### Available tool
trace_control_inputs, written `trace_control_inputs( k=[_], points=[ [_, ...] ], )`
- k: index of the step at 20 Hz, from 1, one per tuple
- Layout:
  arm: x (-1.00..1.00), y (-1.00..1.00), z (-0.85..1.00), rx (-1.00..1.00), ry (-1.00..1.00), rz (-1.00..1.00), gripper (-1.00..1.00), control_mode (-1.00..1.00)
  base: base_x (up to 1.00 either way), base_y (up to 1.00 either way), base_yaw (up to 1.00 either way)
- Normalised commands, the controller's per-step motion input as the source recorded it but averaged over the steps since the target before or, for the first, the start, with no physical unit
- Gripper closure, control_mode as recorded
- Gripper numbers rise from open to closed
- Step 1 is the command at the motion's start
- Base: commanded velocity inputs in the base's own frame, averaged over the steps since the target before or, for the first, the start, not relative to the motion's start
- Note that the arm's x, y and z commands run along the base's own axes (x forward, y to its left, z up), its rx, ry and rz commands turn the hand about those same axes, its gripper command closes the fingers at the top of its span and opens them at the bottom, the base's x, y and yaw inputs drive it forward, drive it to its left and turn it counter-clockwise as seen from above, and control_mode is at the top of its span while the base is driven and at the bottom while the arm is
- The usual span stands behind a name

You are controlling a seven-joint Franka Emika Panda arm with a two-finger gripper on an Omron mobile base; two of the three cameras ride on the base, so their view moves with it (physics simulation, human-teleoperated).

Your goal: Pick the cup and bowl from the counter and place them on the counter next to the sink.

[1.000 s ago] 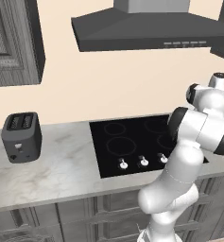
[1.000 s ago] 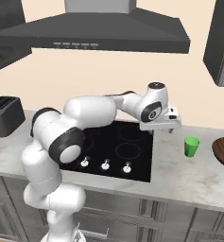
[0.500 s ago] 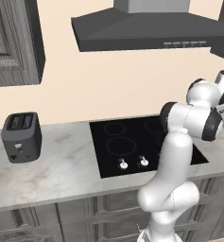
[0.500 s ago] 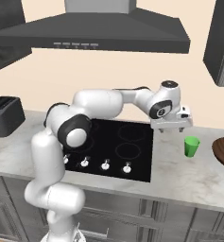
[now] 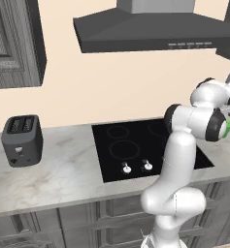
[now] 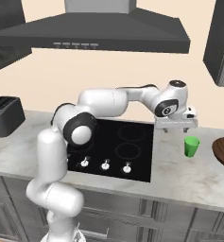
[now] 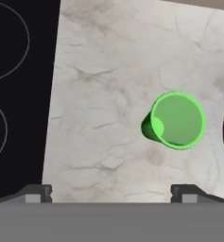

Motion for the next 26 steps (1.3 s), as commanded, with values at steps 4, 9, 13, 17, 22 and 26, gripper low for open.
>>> trace_control_inputs(
  k=[4, 9, 13, 17, 22, 26],
  points=[
    [0.00, -0.10, -0.34, 0.00, 0.00, 0.00, -1.00, -1.00, 0.00, 0.00, 0.00],
    [0.00, -0.01, -0.34, 0.00, 0.00, 0.00, -1.00, -1.00, 0.00, 0.00, 0.00],
    [0.04, 0.00, -0.14, 0.00, 0.00, 0.00, -1.00, -1.00, 0.00, 0.00, 0.00],
    [0.10, -0.17, -0.09, 0.00, 0.00, 0.00, -1.00, -1.00, 0.00, 0.00, 0.00],
    [0.17, -0.27, -0.02, 0.00, 0.00, 0.00, -1.00, -1.00, 0.00, 0.00, 0.00],
    [0.32, -0.24, 0.00, 0.00, 0.00, 0.00, -1.00, -1.00, 0.00, 0.00, 0.00]
  ],
)
